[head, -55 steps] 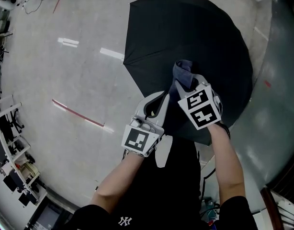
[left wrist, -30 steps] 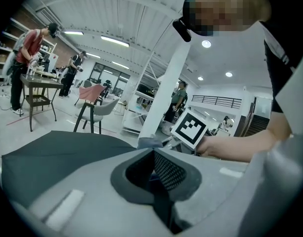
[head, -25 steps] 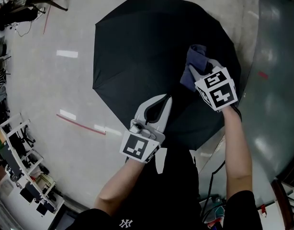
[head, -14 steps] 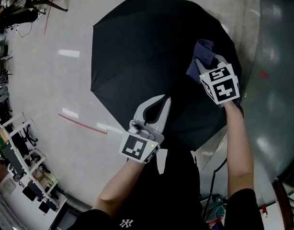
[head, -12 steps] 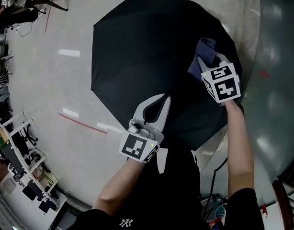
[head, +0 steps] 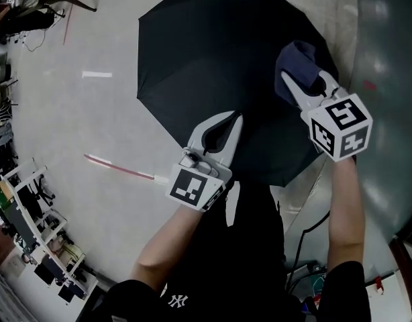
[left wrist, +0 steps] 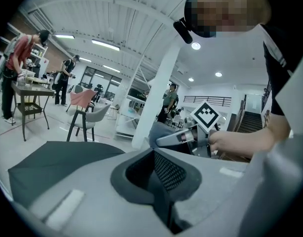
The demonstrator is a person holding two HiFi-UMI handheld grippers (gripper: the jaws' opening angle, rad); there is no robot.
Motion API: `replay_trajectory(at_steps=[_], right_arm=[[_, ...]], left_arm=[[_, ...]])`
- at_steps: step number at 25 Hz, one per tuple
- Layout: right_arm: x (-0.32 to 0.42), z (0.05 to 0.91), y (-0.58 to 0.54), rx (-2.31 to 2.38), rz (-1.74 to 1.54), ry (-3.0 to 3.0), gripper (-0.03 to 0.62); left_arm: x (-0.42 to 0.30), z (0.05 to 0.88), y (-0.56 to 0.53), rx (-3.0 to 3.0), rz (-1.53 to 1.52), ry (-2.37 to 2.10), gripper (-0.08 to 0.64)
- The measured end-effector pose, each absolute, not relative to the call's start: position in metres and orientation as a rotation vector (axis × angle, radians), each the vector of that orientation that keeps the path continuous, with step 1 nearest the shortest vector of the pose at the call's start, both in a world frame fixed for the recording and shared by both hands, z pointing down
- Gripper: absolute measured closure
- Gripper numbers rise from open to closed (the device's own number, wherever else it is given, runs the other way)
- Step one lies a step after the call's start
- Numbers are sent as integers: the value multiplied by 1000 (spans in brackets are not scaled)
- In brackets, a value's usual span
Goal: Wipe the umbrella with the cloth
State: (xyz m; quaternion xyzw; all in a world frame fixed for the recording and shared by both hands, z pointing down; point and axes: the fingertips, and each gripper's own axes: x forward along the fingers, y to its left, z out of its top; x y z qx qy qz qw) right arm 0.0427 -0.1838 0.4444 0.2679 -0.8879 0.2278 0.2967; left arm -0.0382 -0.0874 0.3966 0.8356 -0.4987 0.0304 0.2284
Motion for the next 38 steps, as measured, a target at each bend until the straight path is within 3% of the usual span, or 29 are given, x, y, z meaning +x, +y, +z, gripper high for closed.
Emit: replay_trajectory(at_steps=[8,23,38], right_arm=[[-2,411,-37,420,639,-2432,512],[-50,463,112,16,663,-2331,512],[-7,546,82,49,420,-2135,511]], left_arm=[[-44,370,-30,2385,33,-1336,557],[-67,399,34,2373,115,-1291,557],[-40,423,26,2391,125,-1249,557]])
